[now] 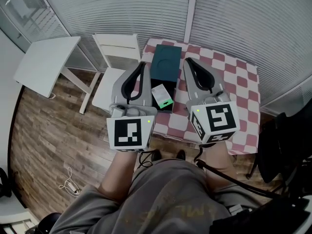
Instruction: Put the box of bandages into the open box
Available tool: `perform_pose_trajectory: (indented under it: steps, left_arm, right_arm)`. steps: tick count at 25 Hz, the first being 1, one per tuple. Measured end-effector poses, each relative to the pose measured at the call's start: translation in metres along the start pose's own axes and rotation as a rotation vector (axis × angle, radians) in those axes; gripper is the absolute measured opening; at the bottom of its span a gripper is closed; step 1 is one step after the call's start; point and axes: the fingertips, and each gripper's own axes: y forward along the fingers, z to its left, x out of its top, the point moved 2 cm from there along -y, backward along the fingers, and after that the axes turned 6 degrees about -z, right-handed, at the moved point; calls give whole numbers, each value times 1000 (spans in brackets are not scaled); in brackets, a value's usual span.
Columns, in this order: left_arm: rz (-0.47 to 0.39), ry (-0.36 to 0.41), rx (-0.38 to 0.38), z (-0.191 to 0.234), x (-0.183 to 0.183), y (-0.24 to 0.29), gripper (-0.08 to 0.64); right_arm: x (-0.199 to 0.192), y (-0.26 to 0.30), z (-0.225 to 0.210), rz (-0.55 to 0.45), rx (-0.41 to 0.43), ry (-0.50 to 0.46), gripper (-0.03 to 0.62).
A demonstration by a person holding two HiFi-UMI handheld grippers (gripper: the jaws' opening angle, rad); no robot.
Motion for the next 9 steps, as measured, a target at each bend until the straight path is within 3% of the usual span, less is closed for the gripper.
perform_pose_trajectory:
  steps: [9]
  left_arm:
    - [3, -3, 4, 2, -1, 5, 0]
  right_arm:
    - [-2, 6, -2, 6, 5, -6, 26]
